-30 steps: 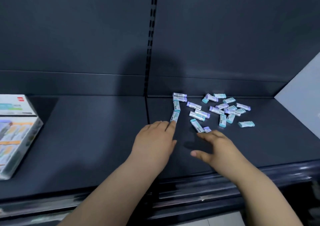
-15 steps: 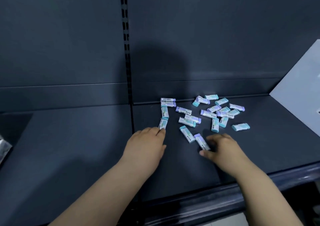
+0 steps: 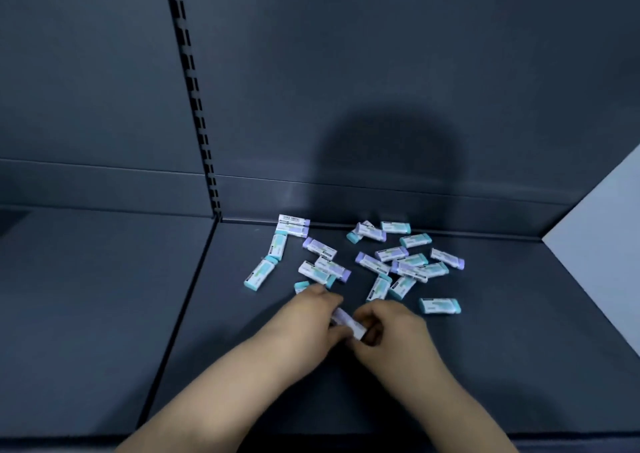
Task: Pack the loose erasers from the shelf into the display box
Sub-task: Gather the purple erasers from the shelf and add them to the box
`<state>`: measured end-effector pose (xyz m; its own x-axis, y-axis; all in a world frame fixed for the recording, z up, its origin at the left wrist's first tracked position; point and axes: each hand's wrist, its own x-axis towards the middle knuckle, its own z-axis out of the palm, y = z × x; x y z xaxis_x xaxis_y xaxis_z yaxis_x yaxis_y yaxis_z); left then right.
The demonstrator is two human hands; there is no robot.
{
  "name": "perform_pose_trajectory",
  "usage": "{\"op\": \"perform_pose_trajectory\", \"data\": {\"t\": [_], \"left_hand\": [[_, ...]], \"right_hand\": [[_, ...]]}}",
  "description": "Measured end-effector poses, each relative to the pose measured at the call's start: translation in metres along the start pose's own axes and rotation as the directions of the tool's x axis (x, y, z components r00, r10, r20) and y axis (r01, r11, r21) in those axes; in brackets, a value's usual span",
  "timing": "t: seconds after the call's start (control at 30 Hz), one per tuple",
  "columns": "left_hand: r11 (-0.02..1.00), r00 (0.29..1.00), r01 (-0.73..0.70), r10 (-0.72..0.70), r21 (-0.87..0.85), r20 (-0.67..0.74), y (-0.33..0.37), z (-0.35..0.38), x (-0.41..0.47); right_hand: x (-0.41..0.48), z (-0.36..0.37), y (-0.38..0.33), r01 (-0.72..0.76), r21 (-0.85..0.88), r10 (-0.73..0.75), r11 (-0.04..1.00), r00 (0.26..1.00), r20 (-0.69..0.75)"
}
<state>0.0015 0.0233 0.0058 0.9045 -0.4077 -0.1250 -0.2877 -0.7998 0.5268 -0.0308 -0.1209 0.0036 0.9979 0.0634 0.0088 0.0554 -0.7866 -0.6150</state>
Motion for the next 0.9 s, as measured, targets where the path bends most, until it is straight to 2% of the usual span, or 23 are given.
{"op": "perform_pose_trajectory", "data": {"t": [0.13,0.17,0.27,0.3,0.4,0.5,0.6,0.73,0.8,0.9], "left_hand": [[0.994,0.997,0.064,-0.061,0.087,-0.039,0.000,0.004,-0.003],[0.990,0.996,0.076,-0.070,0.120,-0.054,-0.001,0.006,-0.004],[0.980,0.991,0.110,-0.095,0.167,-0.097,0.001,0.015,-0.007],[0.979,0.988,0.127,-0.112,0.158,-0.104,0.003,0.017,-0.009],[0.978,0.983,0.168,-0.157,0.121,-0.101,0.011,0.022,-0.014],[0.967,0.977,0.203,-0.189,0.155,-0.098,0.018,0.024,-0.017],[0.964,0.971,0.208,-0.183,0.168,-0.152,0.021,0.028,-0.016],[0.966,0.969,0.201,-0.171,0.161,-0.180,0.021,0.027,-0.015],[0.956,0.969,0.207,-0.171,0.206,-0.176,0.020,0.023,-0.016],[0.943,0.974,0.209,-0.179,0.259,-0.136,0.018,0.014,-0.018]], "right_hand": [[0.015,-0.012,0.009,-0.041,0.079,0.012,0.996,0.939,0.344],[0.024,-0.017,0.011,-0.025,0.079,-0.004,0.997,0.936,0.352],[0.066,-0.025,0.014,0.077,-0.019,-0.073,0.997,0.985,0.158],[0.079,-0.023,0.014,0.104,-0.067,-0.095,0.992,0.987,0.132],[0.102,-0.005,0.015,0.207,-0.253,-0.145,0.945,0.959,0.245],[0.103,0.001,0.019,0.265,-0.340,-0.204,0.902,0.958,0.203],[0.100,-0.010,0.026,0.289,-0.245,-0.257,0.925,0.954,0.154],[0.095,-0.034,0.031,0.291,-0.056,-0.274,0.955,0.939,0.209],[0.091,-0.049,0.029,0.334,0.008,-0.321,0.942,0.897,0.304],[0.083,-0.060,0.024,0.349,-0.014,-0.281,0.937,0.778,0.562]]}}
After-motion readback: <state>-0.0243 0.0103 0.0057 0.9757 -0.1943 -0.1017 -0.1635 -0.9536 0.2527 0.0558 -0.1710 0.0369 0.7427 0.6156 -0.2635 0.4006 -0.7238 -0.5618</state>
